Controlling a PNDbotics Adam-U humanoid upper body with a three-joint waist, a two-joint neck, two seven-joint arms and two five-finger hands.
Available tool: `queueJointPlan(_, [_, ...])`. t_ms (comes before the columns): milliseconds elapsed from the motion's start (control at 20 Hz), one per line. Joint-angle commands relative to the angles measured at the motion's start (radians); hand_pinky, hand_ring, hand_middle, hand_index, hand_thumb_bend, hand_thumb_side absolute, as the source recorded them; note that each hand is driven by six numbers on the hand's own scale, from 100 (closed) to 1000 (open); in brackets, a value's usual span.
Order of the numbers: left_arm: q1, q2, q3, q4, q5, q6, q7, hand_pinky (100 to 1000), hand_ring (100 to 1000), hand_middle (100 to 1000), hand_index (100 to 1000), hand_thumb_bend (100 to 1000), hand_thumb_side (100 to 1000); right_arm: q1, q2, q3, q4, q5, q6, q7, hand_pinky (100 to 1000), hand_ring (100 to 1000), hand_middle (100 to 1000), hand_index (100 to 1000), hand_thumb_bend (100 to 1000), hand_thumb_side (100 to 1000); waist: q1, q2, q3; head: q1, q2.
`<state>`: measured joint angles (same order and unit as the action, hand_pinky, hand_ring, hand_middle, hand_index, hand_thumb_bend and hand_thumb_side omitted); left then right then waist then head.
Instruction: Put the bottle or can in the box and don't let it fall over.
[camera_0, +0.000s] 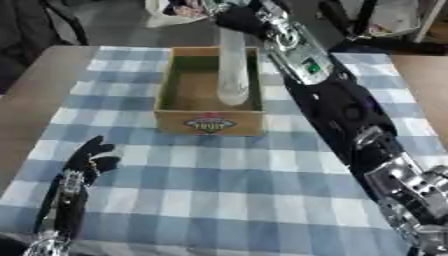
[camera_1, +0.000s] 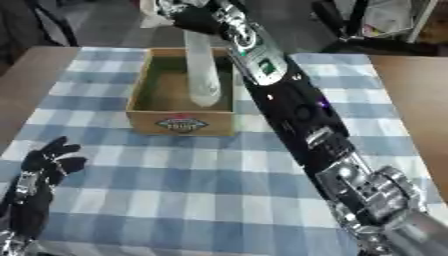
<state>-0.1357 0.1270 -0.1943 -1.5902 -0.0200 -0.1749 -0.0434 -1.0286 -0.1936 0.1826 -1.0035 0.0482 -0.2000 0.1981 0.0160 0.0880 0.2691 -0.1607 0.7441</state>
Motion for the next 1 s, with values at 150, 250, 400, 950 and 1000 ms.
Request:
queueJointPlan(150, [-0.012, 0.005, 0.000, -0.011, -0.009, -0.002, -0.001, 777, 709, 747, 919, 450, 968, -0.008, -0.006, -0.012, 0.018, 0.084, -0.042, 0.129, 755, 932, 859, 997, 368, 608, 0.001, -0.009, -0.011, 0.000, -0.017])
queueJointPlan(250, [-0.011, 0.006, 0.000, -0.011, -0.010, -0.002, 0.000, 777, 709, 747, 919, 450, 968, -0.004, -0.008, -0.023, 0.022, 0.104, -0.058, 0.146, 780, 961, 896, 1000, 440, 627, 0.002, -0.009, -0.016, 0.003, -0.017])
queueJointPlan(400, [-0.009, 0.008, 0.002, -0.011, -0.011, -0.002, 0.001, 777, 709, 747, 919, 448, 969, 0.002, -0.010, -0.034, 0.028, 0.114, -0.067, 0.152, 805, 985, 930, 1000, 522, 659, 0.003, -0.009, -0.025, 0.007, -0.017])
queueJointPlan(950, [0.001, 0.013, 0.012, -0.011, -0.014, -0.003, 0.010, 777, 708, 746, 919, 448, 970, 0.032, -0.043, -0.056, -0.056, 0.038, -0.058, 0.128, 795, 979, 928, 1000, 583, 657, -0.006, -0.015, -0.074, 0.045, -0.010])
queueJointPlan(1000, [0.003, 0.014, 0.015, -0.011, -0.015, -0.003, 0.013, 777, 708, 746, 919, 447, 970, 0.043, -0.058, -0.066, -0.087, 0.012, -0.053, 0.103, 790, 973, 921, 1000, 576, 648, -0.009, -0.016, -0.085, 0.057, -0.009])
